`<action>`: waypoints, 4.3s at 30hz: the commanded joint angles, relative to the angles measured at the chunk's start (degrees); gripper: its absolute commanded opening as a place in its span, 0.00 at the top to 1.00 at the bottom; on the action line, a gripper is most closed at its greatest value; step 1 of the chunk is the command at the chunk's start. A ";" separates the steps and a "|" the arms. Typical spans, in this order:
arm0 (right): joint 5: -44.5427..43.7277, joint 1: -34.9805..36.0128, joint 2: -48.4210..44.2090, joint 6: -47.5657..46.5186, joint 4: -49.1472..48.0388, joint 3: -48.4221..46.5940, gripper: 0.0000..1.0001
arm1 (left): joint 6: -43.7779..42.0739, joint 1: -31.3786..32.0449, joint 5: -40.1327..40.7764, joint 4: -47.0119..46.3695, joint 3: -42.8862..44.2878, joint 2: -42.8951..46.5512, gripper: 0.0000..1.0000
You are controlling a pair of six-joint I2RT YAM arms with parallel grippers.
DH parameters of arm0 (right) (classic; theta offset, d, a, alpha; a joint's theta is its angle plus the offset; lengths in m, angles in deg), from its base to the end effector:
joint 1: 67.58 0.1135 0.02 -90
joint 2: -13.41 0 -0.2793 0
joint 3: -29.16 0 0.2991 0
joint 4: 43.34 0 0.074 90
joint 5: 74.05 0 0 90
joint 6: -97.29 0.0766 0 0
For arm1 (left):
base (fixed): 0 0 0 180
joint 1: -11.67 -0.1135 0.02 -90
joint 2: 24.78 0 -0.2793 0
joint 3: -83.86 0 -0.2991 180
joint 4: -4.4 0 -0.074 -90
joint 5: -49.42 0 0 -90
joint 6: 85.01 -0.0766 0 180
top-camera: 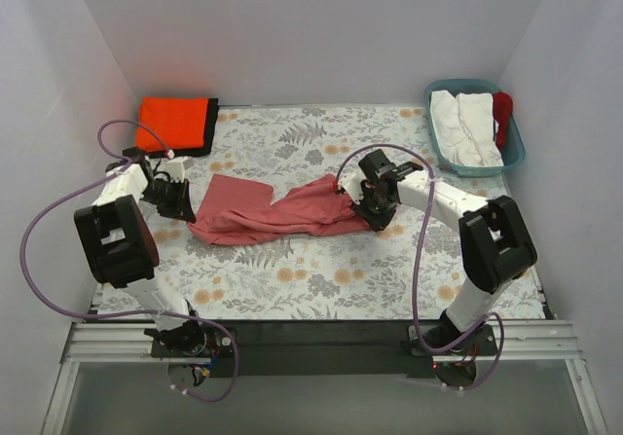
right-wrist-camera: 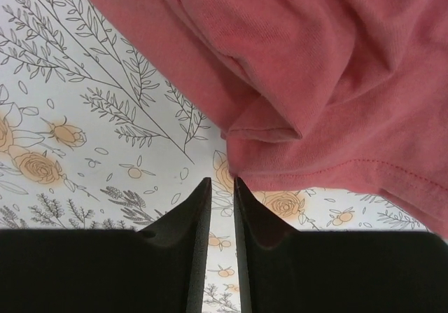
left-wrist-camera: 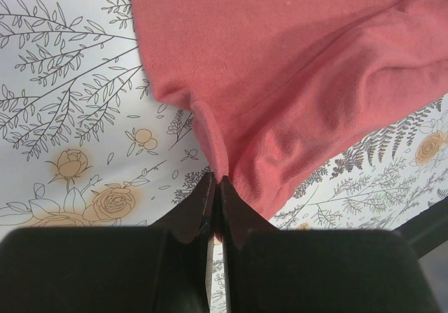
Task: Fold and stack the t-shirts
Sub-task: Flatten the tshirt out
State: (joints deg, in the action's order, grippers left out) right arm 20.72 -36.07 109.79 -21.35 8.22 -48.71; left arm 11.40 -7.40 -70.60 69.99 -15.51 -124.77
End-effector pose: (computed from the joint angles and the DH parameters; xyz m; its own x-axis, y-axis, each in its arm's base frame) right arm 0.3257 0.2071 0.1548 -0.4422 -0.8313 -0.3366 -0.8625 0.4971 -0.0948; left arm 0.3556 0.0824 0.1496 -0.9086 -0.4164 -0.0318 -0.3449 0.7912 -0.5051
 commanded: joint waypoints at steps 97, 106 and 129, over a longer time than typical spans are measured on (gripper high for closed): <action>1.38 -12.00 -6.64 -8.71 1.85 -6.82 0.99 | 9.40 16.88 16.14 -21.24 16.81 -17.88 1.00; -1.87 -14.89 -10.07 -10.03 4.75 -17.44 0.99 | 17.13 10.30 4.90 -7.27 45.77 -7.96 1.00; -16.64 -16.13 -32.31 -10.64 5.02 -47.15 0.99 | 35.59 2.90 16.14 -26.86 44.98 34.97 1.00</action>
State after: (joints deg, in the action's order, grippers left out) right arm 8.48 -52.07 76.50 -31.69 14.65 -92.21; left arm 45.54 -3.97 -59.08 45.73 23.90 -85.93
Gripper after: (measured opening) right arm 0.023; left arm 0.028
